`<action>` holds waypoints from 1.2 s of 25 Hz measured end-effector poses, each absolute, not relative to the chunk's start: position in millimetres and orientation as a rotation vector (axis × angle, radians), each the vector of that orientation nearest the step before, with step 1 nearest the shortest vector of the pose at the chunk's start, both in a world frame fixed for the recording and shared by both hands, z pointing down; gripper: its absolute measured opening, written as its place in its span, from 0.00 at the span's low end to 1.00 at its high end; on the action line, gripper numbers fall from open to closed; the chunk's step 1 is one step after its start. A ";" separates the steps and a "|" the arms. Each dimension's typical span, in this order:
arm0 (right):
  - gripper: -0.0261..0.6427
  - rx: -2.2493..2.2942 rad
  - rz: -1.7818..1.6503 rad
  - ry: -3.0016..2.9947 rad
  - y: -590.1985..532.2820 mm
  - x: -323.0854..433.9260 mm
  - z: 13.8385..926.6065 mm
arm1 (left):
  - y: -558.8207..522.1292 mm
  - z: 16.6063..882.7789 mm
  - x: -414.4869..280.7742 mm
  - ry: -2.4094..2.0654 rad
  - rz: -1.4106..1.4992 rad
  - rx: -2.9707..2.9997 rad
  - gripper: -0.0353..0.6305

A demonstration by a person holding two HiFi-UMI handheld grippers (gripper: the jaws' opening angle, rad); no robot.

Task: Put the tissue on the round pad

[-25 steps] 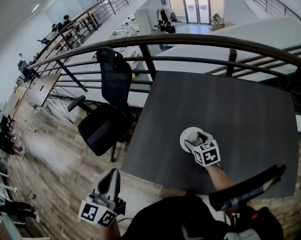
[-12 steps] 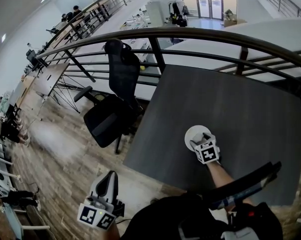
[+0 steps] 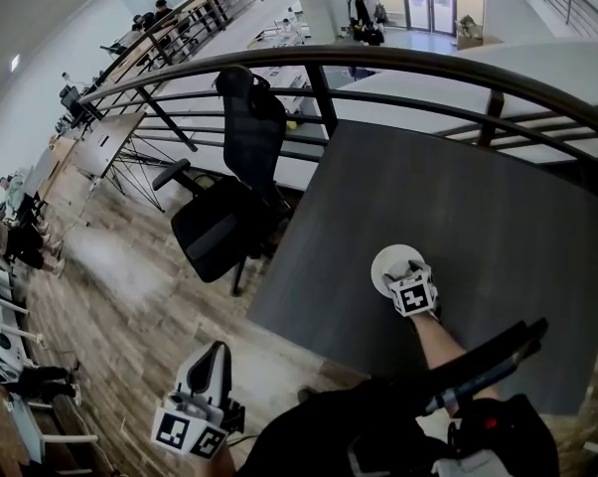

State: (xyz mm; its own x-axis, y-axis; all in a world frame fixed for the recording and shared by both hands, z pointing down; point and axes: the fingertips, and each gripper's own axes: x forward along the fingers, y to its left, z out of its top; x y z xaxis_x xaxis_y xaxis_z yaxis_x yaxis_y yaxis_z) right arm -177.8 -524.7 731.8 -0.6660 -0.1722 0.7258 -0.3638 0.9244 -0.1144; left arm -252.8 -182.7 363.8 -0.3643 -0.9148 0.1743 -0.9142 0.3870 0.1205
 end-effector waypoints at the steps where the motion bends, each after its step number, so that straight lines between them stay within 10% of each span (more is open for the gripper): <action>1: 0.51 0.382 0.334 -2.303 -525.0 -176.8 734.3 | -181.9 363.5 -252.0 -2.434 -0.008 1.624 0.06; 30: 0.58 0.358 0.213 -2.306 -522.0 -199.6 739.5 | -167.0 371.5 -251.3 -2.431 -0.024 1.614 0.06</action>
